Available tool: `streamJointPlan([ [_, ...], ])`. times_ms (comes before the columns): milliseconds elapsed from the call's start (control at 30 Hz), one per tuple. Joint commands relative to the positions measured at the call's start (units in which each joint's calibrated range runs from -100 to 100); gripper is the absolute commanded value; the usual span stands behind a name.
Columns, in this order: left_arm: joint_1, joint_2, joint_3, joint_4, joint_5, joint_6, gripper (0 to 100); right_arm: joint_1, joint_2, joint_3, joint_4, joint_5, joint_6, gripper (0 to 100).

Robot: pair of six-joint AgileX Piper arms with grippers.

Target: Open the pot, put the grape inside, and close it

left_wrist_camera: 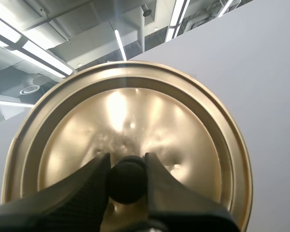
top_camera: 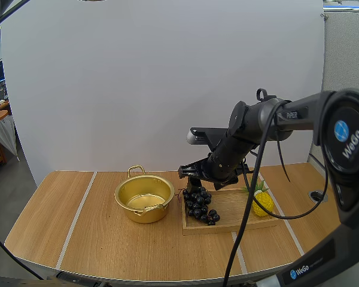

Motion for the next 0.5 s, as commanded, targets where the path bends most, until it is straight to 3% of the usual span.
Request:
streamJointPlan([
  [0, -0.13, -0.31, -0.42, 0.72, -3.08, -0.53, 0, 0.08, 1.79, -1.71, -3.44, -1.27, 3.24, 100],
  [467, -0.13, -0.31, -0.42, 0.72, -3.08, -0.53, 0, 1.39, 8.82, -6.38, -5.53, -1.58, 6.70, 100],
])
